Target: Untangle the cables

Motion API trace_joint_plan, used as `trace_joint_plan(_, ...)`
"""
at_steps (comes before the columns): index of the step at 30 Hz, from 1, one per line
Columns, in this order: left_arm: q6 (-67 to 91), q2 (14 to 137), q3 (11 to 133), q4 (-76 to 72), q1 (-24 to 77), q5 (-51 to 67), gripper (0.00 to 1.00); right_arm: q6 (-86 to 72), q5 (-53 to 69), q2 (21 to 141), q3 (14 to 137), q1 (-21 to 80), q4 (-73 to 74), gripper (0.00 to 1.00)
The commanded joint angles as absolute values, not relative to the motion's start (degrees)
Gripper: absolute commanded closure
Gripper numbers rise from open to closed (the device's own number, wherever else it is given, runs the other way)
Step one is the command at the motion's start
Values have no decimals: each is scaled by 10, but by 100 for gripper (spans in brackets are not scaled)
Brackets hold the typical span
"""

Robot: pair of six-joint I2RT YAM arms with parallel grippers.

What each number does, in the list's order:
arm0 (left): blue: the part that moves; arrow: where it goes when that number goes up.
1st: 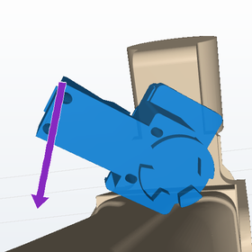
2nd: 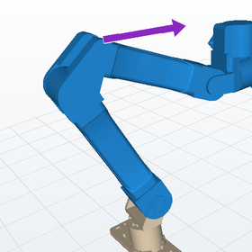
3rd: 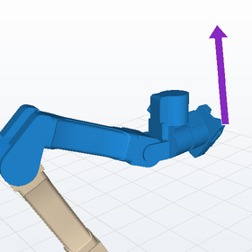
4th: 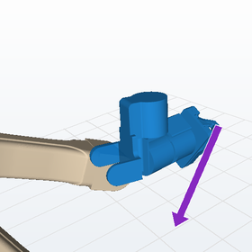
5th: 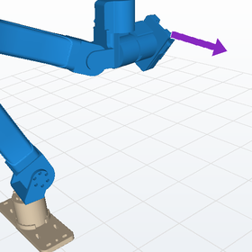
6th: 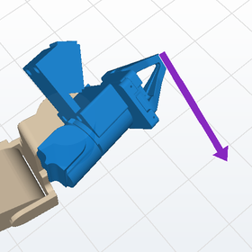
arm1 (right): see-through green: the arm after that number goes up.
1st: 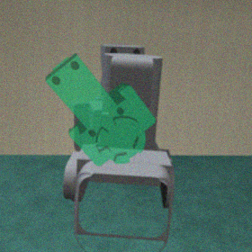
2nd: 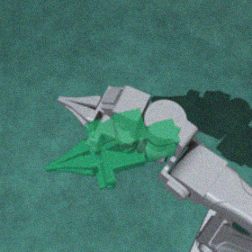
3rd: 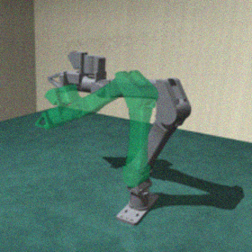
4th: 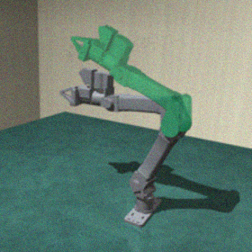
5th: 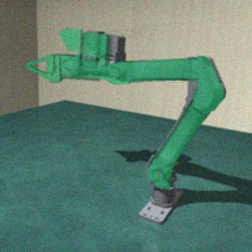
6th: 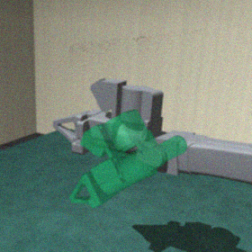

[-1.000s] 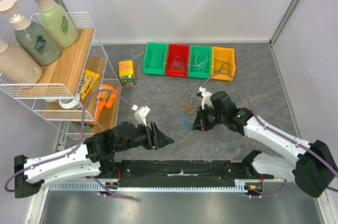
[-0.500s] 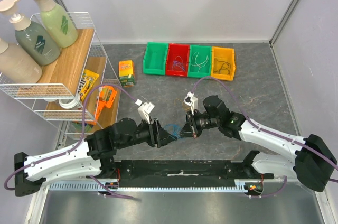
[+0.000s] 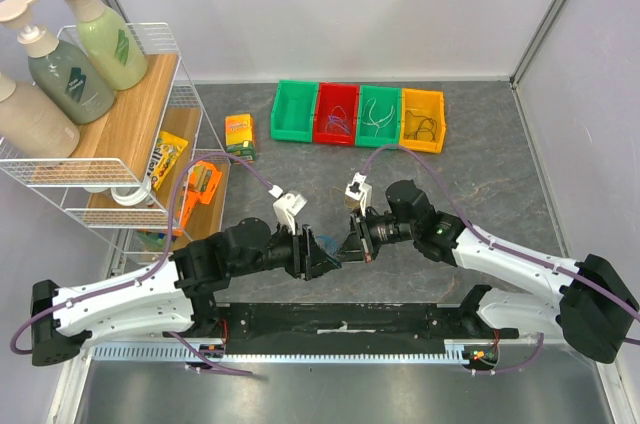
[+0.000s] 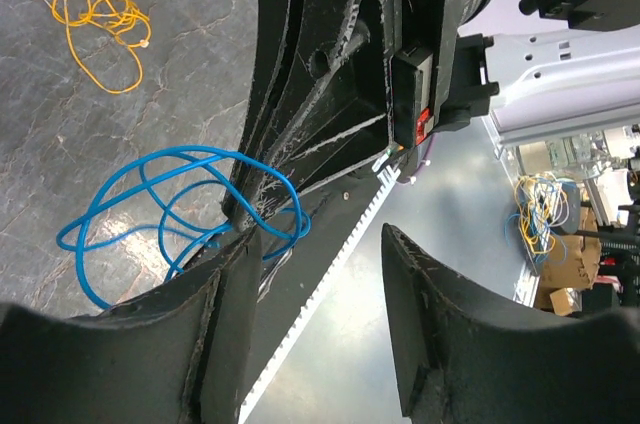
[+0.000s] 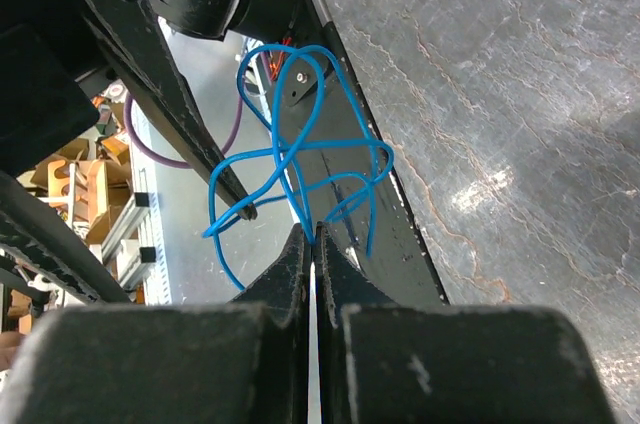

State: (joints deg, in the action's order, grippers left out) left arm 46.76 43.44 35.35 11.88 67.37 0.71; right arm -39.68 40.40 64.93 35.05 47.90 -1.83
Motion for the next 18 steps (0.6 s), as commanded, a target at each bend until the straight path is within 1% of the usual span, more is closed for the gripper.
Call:
trace_joint_plan(1, 437, 431, 359, 107, 676, 32, 43, -413, 426, 644, 349, 482, -62, 100)
trace_joint_plan(4, 433, 434, 360, 109, 676, 34, 46, -419, 432, 644, 348, 482, -72, 100)
trace_joint_plan(8, 432, 442, 359, 111, 676, 36, 47, -424, 439, 644, 349, 482, -76, 100)
trace_joint_plan(10, 429, 446, 362, 111, 677, 33, 49, -427, 444, 644, 350, 483, -79, 100)
trace_joint_plan(11, 429, 448, 364, 111, 676, 30, 52, -426, 446, 642, 351, 483, -79, 100)
trace_joint_plan(13, 428, 453, 370, 116, 677, 26, 63, -422, 445, 640, 351, 482, -74, 100)
trace_joint_plan(15, 424, 454, 382, 127, 677, 25, 77, -418, 439, 642, 351, 482, -68, 99)
trace_joint_plan(17, 416, 453, 392, 143, 677, 22, 96, -412, 426, 645, 352, 483, -60, 96)
trace_joint_plan(18, 412, 448, 398, 155, 677, 18, 98, -403, 400, 645, 359, 482, -37, 94)
